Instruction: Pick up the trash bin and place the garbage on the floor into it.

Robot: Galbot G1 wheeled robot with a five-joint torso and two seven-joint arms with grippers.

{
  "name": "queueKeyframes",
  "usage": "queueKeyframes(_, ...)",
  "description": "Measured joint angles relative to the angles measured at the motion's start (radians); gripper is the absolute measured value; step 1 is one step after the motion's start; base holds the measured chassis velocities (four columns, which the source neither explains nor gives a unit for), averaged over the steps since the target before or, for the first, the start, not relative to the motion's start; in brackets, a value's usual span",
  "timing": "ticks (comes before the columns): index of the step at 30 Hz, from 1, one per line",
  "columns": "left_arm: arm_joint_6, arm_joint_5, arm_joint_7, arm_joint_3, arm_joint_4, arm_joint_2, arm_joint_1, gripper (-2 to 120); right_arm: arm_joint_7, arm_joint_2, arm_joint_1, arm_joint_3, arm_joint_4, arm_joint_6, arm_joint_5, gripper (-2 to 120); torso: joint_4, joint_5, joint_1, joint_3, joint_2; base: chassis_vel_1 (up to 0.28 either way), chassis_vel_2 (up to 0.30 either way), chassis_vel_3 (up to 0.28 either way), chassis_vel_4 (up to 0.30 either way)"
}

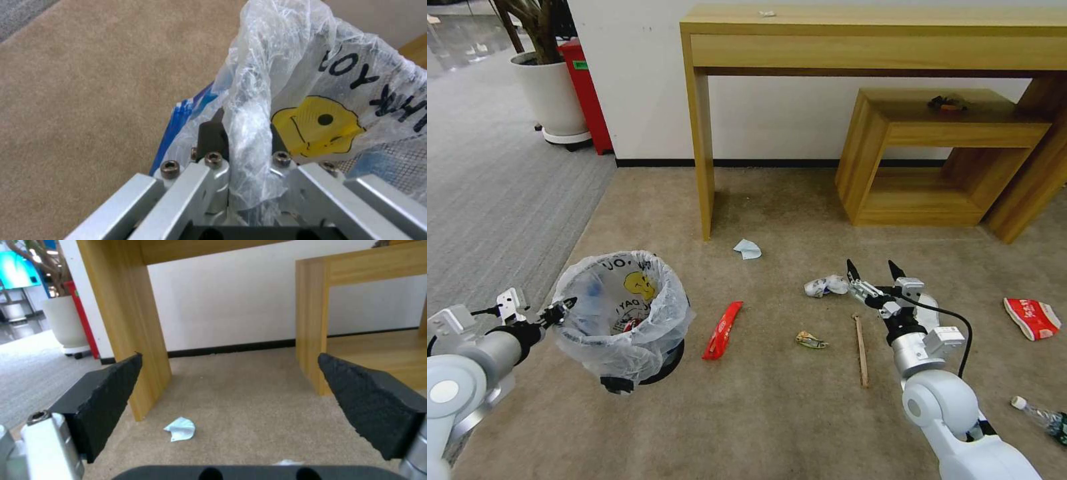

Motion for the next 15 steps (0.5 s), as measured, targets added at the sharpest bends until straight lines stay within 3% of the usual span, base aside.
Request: queueKeyframes(15, 0.0, 0.001, 0.022, 0.008, 0.008, 0.004, -0.003, 3, -0.033, 0.023, 0.012, -0.021, -0.029, 0.022, -0.014, 100, 0.0, 0.0, 0.0, 0.0, 0.0, 0.0, 0.0, 0.0, 0.0)
